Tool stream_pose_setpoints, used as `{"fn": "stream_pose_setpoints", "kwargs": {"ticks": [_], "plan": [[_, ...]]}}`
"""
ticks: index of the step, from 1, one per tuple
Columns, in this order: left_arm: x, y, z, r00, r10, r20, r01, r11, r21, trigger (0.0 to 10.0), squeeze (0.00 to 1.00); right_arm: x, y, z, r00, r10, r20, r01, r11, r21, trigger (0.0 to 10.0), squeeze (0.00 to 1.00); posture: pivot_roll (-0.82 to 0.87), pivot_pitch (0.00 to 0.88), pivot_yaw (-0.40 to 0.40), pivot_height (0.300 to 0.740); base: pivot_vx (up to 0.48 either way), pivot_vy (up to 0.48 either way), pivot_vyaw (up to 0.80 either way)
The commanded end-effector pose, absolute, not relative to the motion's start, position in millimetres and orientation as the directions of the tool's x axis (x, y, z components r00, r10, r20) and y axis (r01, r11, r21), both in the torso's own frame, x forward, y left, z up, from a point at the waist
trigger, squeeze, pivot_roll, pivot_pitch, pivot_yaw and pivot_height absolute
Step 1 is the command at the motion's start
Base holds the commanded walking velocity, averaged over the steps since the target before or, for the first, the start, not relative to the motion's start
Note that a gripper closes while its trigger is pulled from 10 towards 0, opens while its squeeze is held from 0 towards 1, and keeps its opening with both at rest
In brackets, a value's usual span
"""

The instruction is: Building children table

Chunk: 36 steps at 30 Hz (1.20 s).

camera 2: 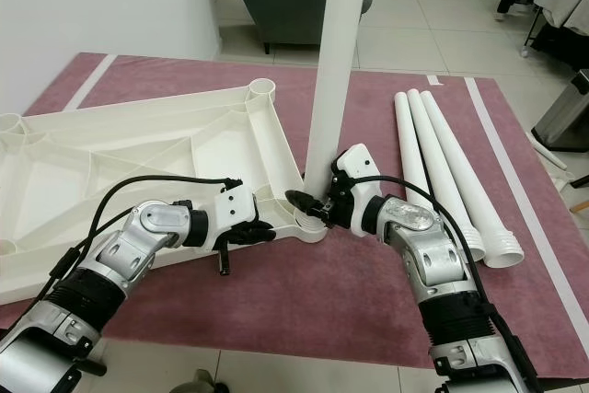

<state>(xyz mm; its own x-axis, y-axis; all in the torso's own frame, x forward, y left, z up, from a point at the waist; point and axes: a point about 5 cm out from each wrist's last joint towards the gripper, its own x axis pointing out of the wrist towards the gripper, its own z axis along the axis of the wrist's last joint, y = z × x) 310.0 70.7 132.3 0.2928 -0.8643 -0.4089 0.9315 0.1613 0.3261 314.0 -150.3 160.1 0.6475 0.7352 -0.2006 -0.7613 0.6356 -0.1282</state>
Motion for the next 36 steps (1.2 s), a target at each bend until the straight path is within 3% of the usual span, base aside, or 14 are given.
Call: {"fn": "stream_pose_setpoints", "kwargs": {"ticks": [1,12,16,18,22,26,36], "plan": [[313,84,138,0.328,-0.847,-0.418,0.914,0.172,0.368,0.0,0.0,309,-171,117,0.692,0.614,-0.38,-0.684,0.725,-0.075,0.0,0.0,0.11,0.053,0.03,0.74,0.0,0.0,0.0],[312,81,135,0.331,-0.854,-0.402,0.918,0.193,0.346,0.0,0.0,296,-167,89,0.826,0.439,-0.353,-0.488,0.87,-0.062,0.0,0.0,0.09,0.053,0.034,0.74,0.0,0.0,0.0],[313,80,136,0.328,-0.856,-0.399,0.919,0.192,0.343,0.0,0.0,295,-167,80,0.88,0.298,-0.371,-0.354,0.931,-0.092,0.0,0.0,0.09,0.055,0.04,0.74,0.0,0.0,0.0],[313,79,136,0.324,-0.858,-0.399,0.921,0.19,0.34,0.0,0.0,292,-166,70,0.904,0.124,-0.408,-0.195,0.971,-0.137,0.0,0.0,0.08,0.056,0.042,0.74,0.0,0.0,0.0],[313,79,136,0.323,-0.858,-0.399,0.922,0.189,0.339,0.0,0.0,291,-164,67,0.907,0.053,-0.419,-0.132,0.978,-0.162,0.0,0.0,0.08,0.056,0.042,0.74,0.0,0.0,0.0],[313,79,135,0.321,-0.858,-0.401,0.923,0.189,0.335,0.0,0.0,286,-154,66,0.908,-0.118,-0.403,0.049,0.983,-0.178,0.0,0.0,0.08,0.057,0.039,0.74,0.0,0.0,0.0],[313,81,133,0.329,-0.853,-0.405,0.922,0.197,0.333,0.0,0.0,277,-142,65,0.897,-0.218,-0.385,0.173,0.974,-0.149,0.0,0.0,0.09,0.062,0.036,0.74,0.0,0.0,0.0]]}}
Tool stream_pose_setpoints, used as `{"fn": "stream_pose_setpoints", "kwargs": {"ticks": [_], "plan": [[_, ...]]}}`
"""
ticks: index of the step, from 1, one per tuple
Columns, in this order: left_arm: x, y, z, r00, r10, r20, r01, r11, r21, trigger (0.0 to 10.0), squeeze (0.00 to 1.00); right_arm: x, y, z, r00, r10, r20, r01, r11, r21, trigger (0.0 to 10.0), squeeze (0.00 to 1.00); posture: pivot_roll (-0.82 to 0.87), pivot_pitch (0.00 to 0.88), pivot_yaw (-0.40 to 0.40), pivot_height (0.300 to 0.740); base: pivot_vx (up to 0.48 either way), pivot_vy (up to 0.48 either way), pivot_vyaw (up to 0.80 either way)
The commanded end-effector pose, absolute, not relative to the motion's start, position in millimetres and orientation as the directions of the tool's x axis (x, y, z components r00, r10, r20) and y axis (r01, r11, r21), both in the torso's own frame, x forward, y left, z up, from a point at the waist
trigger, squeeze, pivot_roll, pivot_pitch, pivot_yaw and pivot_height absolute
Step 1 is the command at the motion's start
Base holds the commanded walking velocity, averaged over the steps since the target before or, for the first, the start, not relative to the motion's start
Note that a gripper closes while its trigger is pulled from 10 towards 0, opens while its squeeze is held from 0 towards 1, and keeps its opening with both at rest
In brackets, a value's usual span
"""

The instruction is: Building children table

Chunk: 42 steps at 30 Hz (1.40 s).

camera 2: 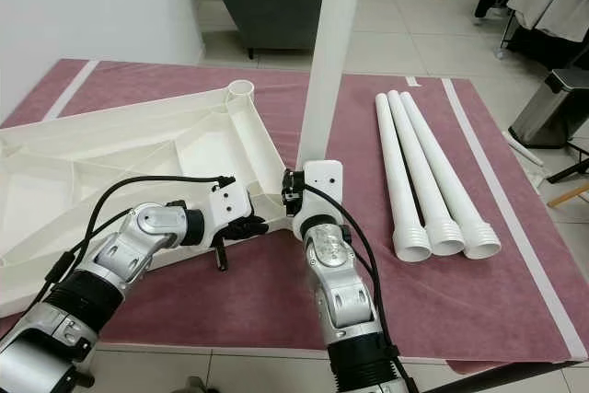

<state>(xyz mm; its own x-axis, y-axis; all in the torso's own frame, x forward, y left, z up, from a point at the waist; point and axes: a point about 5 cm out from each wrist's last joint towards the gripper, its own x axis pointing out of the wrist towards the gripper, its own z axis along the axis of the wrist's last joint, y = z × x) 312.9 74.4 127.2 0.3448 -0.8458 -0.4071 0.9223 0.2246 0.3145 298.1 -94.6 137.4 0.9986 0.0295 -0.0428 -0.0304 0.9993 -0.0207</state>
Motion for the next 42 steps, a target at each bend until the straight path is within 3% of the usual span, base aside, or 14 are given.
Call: {"fn": "stream_pose_setpoints", "kwargs": {"ticks": [1,3,4,7,8,12,13,14,26,38,39,41,42], "plan": [[313,81,133,0.329,-0.853,-0.405,0.922,0.197,0.333,0.0,0.0,277,-142,65,0.897,-0.218,-0.385,0.173,0.974,-0.149,0.0,0.0,0.09,0.062,0.036,0.74,0.0,0.0,0.0],[313,81,133,0.33,-0.853,-0.405,0.922,0.198,0.333,0.0,0.0,278,-141,67,0.903,-0.216,-0.371,0.173,0.974,-0.146,0.0,0.0,0.09,0.062,0.036,0.74,0.0,0.0,0.0],[313,81,133,0.331,-0.852,-0.405,0.921,0.199,0.333,0.0,0.0,280,-140,70,0.911,-0.207,-0.357,0.166,0.976,-0.141,1.0,0.0,0.09,0.063,0.036,0.74,0.0,0.0,0.0],[313,81,133,0.332,-0.852,-0.405,0.921,0.2,0.333,0.0,0.0,281,-139,71,0.916,-0.2,-0.348,0.161,0.977,-0.136,1.0,0.0,0.09,0.063,0.036,0.74,0.0,0.0,0.0],[313,81,133,0.332,-0.852,-0.404,0.921,0.201,0.334,0.0,0.0,282,-139,74,0.923,-0.188,-0.334,0.154,0.98,-0.126,10.0,1.0,0.09,0.063,0.035,0.74,0.0,0.0,0.0],[313,80,133,0.334,-0.852,-0.404,0.921,0.203,0.334,0.0,0.0,286,-137,83,0.944,-0.158,-0.29,0.134,0.986,-0.103,10.0,1.0,0.08,0.063,0.036,0.74,0.0,0.0,0.0],[313,80,133,0.334,-0.852,-0.404,0.921,0.203,0.333,0.0,0.0,289,-133,92,0.965,-0.105,-0.241,0.089,0.993,-0.077,10.0,0.19,0.08,0.064,0.036,0.74,0.0,0.0,0.0],[313,80,133,0.334,-0.852,-0.404,0.921,0.203,0.333,0.0,0.0,291,-129,100,0.98,-0.053,-0.194,0.043,0.997,-0.057,10.0,0.0,0.09,0.064,0.036,0.74,0.0,0.0,0.0],[313,80,133,0.332,-0.853,-0.404,0.922,0.202,0.33,0.0,0.0,296,-130,147,0.984,0.171,0.056,-0.168,0.984,-0.062,10.0,0.0,0.09,0.065,0.035,0.74,0.0,0.0,0.0],[312,80,133,0.33,-0.853,-0.403,0.923,0.202,0.327,0.0,0.0,297,-137,160,0.97,0.21,0.12,-0.191,0.97,-0.153,10.0,0.0,0.08,0.065,0.036,0.74,0.0,0.0,0.0],[313,80,133,0.331,-0.853,-0.403,0.923,0.203,0.327,0.0,0.0,296,-136,160,0.967,0.225,0.121,-0.205,0.967,-0.153,0.9,0.0,0.08,0.065,0.036,0.74,0.0,0.0,0.0],[313,80,133,0.331,-0.853,-0.403,0.923,0.203,0.327,0.0,0.0,296,-136,160,0.967,0.225,0.121,-0.205,0.967,-0.153,0.9,0.0,0.08,0.065,0.036,0.74,0.0,0.0,0.0],[313,80,133,0.331,-0.853,-0.403,0.923,0.204,0.327,0.0,0.0,296,-136,160,0.965,0.234,0.121,-0.215,0.965,-0.151,0.0,0.0,0.08,0.065,0.036,0.74,0.0,0.0,0.0]]}}
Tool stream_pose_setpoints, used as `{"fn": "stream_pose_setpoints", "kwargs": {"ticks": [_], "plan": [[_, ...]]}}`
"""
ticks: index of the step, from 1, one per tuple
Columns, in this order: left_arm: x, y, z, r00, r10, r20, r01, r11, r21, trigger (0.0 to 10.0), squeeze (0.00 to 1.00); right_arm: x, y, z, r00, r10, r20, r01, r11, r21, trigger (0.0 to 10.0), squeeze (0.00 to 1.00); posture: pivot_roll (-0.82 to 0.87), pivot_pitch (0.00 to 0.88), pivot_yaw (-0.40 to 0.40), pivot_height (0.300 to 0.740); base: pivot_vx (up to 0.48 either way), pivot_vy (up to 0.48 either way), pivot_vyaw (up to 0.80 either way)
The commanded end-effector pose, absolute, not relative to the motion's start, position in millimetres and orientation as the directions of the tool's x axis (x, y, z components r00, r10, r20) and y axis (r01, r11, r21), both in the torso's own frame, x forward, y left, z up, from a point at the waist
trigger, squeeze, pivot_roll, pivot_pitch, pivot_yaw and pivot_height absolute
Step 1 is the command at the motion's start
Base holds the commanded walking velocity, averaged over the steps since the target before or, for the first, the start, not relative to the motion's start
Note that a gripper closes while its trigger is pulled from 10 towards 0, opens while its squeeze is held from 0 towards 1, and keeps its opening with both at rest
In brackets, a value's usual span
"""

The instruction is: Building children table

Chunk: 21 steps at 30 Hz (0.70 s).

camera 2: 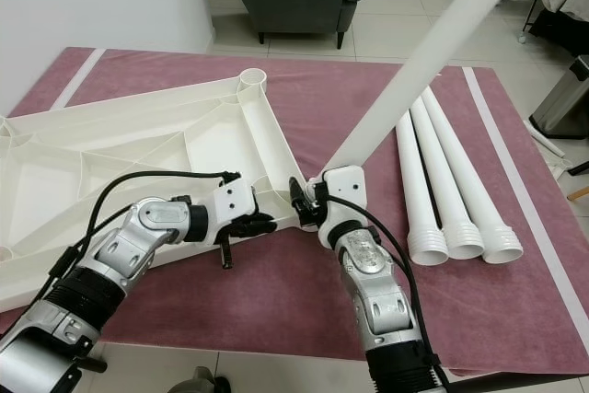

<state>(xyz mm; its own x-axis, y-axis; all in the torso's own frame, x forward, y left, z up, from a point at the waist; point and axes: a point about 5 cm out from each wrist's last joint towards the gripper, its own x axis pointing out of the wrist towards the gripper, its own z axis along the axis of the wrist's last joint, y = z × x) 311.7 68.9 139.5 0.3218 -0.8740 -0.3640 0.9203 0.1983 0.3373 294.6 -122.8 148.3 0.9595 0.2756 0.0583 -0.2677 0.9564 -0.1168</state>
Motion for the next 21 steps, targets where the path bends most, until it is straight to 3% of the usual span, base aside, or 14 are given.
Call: {"fn": "stream_pose_setpoints", "kwargs": {"ticks": [1,5,14,21], "plan": [[313,80,133,0.331,-0.853,-0.403,0.923,0.204,0.327,0.0,0.0,296,-135,160,0.958,0.262,0.115,-0.242,0.956,-0.164,0.0,0.0,0.08,0.063,0.036,0.74,0.0,0.0,0.0],[313,79,133,0.332,-0.853,-0.403,0.922,0.204,0.328,0.0,0.0,295,-134,159,0.946,0.309,0.1,-0.287,0.94,-0.187,0.0,0.0,0.08,0.063,0.035,0.74,0.0,0.0,0.0],[313,79,132,0.331,-0.853,-0.405,0.923,0.202,0.328,0.0,0.0,293,-134,155,0.832,0.552,-0.057,-0.539,0.778,-0.323,0.0,0.0,0.08,0.056,0.037,0.74,0.0,0.0,0.0],[312,78,132,0.331,-0.854,-0.402,0.922,0.203,0.329,0.0,0.0,301,-138,160,0.816,0.576,-0.047,-0.558,0.765,-0.322,0.0,0.0,0.09,0.052,0.029,0.74,0.0,0.0,0.0]]}}
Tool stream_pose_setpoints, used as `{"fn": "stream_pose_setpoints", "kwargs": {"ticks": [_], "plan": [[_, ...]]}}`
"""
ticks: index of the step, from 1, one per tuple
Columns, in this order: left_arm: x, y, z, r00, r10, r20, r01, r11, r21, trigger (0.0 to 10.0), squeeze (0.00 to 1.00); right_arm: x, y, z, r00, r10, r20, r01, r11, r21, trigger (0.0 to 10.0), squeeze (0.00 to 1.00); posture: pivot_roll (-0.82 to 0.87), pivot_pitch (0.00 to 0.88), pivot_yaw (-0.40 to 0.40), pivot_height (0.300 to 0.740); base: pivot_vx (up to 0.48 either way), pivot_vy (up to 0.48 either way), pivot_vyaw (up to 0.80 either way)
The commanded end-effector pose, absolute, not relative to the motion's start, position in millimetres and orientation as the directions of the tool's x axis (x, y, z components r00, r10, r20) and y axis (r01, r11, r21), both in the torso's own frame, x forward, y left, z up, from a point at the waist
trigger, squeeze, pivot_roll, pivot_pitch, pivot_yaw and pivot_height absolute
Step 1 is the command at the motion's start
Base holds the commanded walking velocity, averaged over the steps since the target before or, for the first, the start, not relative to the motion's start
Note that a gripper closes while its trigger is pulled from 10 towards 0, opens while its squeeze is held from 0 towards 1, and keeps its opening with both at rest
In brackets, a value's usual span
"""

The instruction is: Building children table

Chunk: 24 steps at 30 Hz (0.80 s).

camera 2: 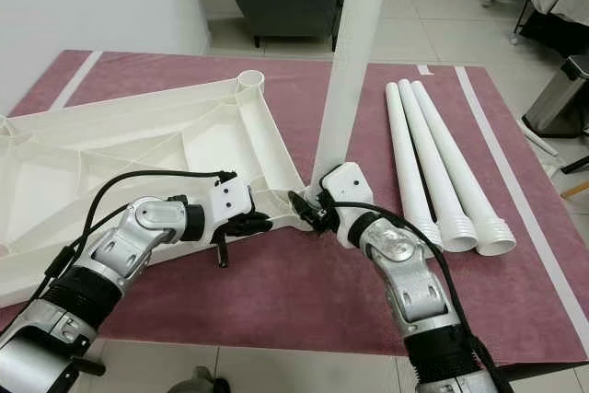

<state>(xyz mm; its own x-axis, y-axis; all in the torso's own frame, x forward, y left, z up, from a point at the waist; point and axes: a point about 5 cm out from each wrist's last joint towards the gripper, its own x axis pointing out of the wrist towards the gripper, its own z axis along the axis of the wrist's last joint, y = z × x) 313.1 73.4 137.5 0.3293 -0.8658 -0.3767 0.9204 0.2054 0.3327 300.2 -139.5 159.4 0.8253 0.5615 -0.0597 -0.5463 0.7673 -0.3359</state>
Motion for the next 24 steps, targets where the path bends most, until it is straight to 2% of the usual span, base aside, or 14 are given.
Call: {"fn": "stream_pose_setpoints", "kwargs": {"ticks": [1,14,17,18,19,20,24], "plan": [[312,78,132,0.331,-0.854,-0.401,0.922,0.204,0.329,0.0,0.0,303,-138,161,0.813,0.58,-0.041,-0.562,0.764,-0.317,0.0,0.0,0.09,0.052,0.029,0.74,0.0,0.0,0.0],[310,79,132,0.338,-0.852,-0.4,0.921,0.213,0.326,0.0,0.0,304,-118,141,0.762,0.642,-0.085,-0.632,0.709,-0.311,0.0,0.0,0.11,0.067,0.027,0.74,0.0,0.0,0.0],[314,78,134,0.381,-0.841,-0.384,0.903,0.25,0.35,0.0,0.0,306,-118,144,0.767,0.638,-0.071,-0.623,0.715,-0.317,0.0,0.0,0.11,0.067,0.025,0.74,0.0,0.0,0.0],[313,77,140,0.387,-0.855,-0.345,0.891,0.25,0.38,10.0,0.0,306,-121,156,0.782,0.623,-0.024,-0.596,0.735,-0.323,0.0,0.0,0.11,0.063,0.018,0.74,0.0,0.0,0.0],[313,77,140,0.387,-0.855,-0.345,0.891,0.25,0.38,10.0,0.0,306,-121,156,0.782,0.623,-0.024,-0.596,0.735,-0.323,0.0,0.0,0.11,0.063,0.018,0.74,0.0,0.0,0.0],[309,77,143,0.361,-0.87,-0.337,0.899,0.228,0.375,10.0,1.0,305,-122,160,0.789,0.615,-0.003,-0.583,0.746,-0.321,0.0,0.0,0.11,0.063,0.017,0.74,0.0,0.0,0.0],[297,78,150,0.302,-0.902,-0.308,0.919,0.189,0.346,10.0,1.0,300,-124,171,0.801,0.597,0.046,-0.557,0.772,-0.307,0.0,0.0,0.1,0.059,0.017,0.74,0.0,0.0,0.0]]}}
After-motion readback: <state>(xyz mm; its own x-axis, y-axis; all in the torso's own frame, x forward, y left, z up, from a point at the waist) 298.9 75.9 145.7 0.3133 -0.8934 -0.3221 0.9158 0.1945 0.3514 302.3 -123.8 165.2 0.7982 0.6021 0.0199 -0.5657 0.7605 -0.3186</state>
